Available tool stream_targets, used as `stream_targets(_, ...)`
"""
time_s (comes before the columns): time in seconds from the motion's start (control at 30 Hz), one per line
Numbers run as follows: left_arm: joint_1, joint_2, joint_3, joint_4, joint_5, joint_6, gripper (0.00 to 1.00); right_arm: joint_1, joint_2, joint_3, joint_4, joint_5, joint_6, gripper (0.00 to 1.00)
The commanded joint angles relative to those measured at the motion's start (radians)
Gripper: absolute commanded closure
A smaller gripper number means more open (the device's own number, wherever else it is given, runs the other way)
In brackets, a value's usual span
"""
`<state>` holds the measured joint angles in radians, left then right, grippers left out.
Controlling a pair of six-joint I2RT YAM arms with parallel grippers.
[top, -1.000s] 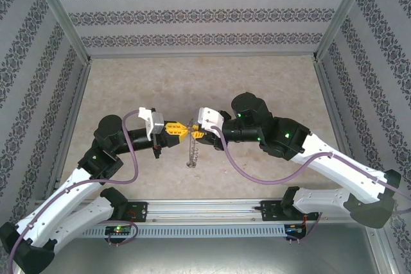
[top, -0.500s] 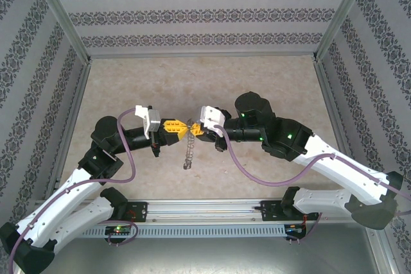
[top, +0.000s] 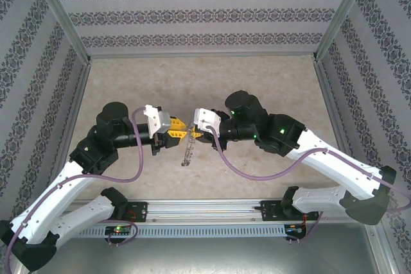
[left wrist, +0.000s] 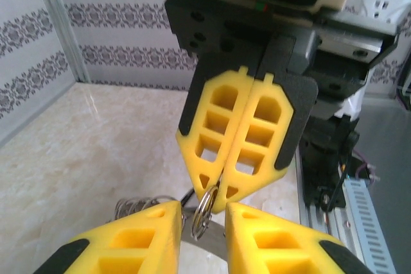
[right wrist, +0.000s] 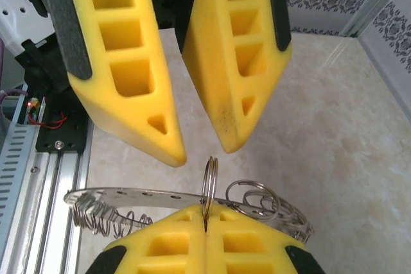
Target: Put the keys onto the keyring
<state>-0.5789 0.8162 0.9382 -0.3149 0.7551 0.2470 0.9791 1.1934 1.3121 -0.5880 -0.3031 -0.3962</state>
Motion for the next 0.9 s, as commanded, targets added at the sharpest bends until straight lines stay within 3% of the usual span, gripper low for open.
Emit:
stream_targets(0.0,0.003,0.012,0.025,-0.102,0.015,0.089,0.75,0.001,0.005,0.049,-0.017,-0.018,-0.021,1.0)
stream_targets(0.53,0.002,0.036,0.018,-0.056,0.044,0.063,0.75,0.006,0.035,0.055,-0.034,-0.068,-0.027,1.0)
stream_targets(0.67,0.001,0.044,0.015,-0.049,0.054,0.058,0.8,0.006,0.033,0.053,-0.031,-0.068,-0.029,1.0)
stream_targets(0.77,0.001,0.045,0.015,-0.046,0.067,0.058,0.99,0.006,0.033,0.054,-0.03,-0.067,-0.03,1.0)
stream_targets(0.87,0.0,0.037,0.013,-0.037,0.068,0.05,1.0,0.005,0.026,0.046,-0.022,-0.067,-0.023,1.0)
